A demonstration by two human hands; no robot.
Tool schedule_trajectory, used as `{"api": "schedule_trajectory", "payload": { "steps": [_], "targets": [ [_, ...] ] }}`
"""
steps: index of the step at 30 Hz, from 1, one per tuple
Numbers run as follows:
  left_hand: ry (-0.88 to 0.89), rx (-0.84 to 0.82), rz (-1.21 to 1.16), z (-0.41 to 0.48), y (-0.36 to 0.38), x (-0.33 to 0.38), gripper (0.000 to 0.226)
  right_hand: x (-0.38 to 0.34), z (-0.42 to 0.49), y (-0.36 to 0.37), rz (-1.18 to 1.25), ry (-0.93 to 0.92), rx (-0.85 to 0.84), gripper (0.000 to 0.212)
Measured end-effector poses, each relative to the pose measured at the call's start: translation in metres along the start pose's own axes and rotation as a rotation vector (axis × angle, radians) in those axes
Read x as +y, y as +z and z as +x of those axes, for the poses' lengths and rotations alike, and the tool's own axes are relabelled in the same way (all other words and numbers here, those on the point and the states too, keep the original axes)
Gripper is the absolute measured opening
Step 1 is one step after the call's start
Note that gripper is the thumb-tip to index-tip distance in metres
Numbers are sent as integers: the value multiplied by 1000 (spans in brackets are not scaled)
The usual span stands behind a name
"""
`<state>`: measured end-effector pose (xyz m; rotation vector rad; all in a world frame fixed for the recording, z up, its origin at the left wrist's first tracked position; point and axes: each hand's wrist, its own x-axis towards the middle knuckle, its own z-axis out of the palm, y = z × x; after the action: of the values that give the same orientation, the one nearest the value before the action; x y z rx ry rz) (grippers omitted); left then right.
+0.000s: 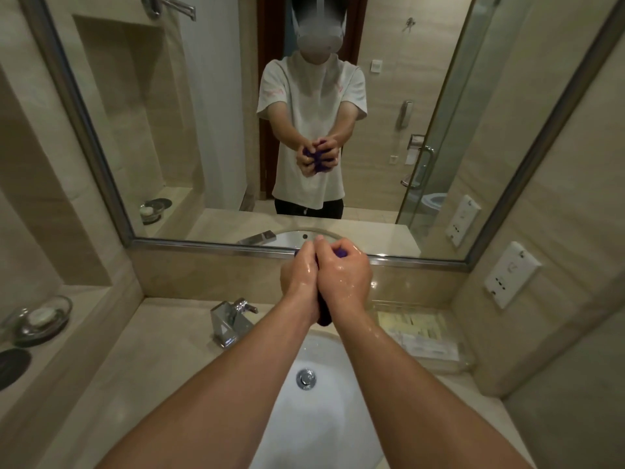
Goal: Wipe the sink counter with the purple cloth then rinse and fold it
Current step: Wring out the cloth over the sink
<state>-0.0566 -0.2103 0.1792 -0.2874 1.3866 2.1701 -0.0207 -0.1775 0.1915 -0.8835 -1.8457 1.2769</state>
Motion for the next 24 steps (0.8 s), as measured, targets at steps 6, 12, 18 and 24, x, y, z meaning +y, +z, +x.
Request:
{"api": "schedule_trajectory", "payload": {
  "steps": [6, 12, 18, 24],
  "targets": [
    [162, 128, 250, 7, -3, 8, 24, -2, 11, 3, 72, 200, -4, 25],
    [213, 76, 321, 9, 2, 15, 25, -2, 17, 4, 196, 233, -43, 28],
    [93, -177, 95, 4, -6, 25, 59, -8, 30, -16, 519, 263, 22, 18],
    [-241, -284, -65, -11, -7, 8, 62, 6, 20, -18, 448, 242, -145, 30]
  ]
}}
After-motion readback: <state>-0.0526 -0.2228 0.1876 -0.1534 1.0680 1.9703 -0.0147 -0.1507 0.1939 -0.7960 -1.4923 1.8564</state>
